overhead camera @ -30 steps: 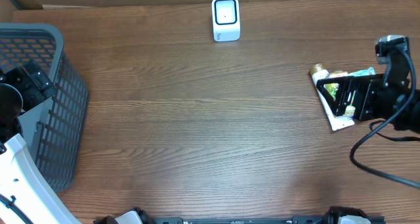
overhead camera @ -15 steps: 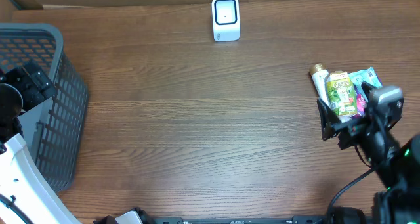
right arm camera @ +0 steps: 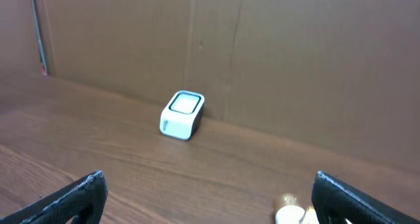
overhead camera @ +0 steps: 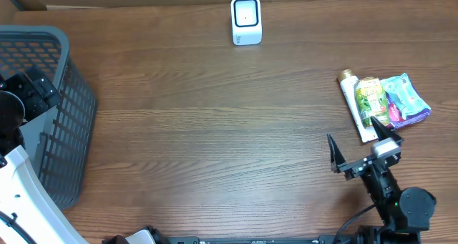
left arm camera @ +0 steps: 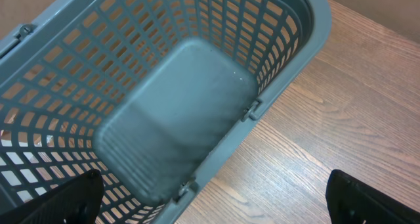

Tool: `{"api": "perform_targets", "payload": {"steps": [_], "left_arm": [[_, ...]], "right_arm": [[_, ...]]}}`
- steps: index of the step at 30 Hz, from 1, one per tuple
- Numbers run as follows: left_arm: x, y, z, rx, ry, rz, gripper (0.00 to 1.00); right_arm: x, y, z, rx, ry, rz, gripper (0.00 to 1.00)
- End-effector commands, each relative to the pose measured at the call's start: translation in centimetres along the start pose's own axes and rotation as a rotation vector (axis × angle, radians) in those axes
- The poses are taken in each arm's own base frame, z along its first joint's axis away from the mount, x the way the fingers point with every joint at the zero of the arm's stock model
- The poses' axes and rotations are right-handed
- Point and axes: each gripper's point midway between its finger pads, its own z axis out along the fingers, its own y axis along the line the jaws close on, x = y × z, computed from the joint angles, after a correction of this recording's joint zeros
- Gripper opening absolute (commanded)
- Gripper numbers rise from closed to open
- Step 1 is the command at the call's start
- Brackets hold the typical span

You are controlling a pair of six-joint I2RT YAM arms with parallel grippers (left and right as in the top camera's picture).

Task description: Scan the item barcode

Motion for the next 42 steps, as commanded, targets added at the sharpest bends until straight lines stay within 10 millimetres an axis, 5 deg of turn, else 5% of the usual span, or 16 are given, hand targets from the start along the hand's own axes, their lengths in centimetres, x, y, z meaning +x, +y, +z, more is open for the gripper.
{"api": "perform_targets", "payload": {"steps": [1, 13, 42], "left_arm": [[-0.3, 0.1, -0.1, -0.005, -0.008, -0.013, 1.00], [-0.3, 0.1, -0.1, -0.005, -0.008, -0.013, 1.00], [-0.3, 0.1, -0.1, -0.005, -0.008, -0.013, 1.00]], "right_arm": [[0.7, -0.2, -0.1, 0.024, -0.036, -0.021, 1.00], [4.4, -1.6, -0.7, 0.133, 0.061, 0.013, 1.00], [4.4, -2.0, -0.8, 0.154, 0.063, 0.012, 1.00]]}}
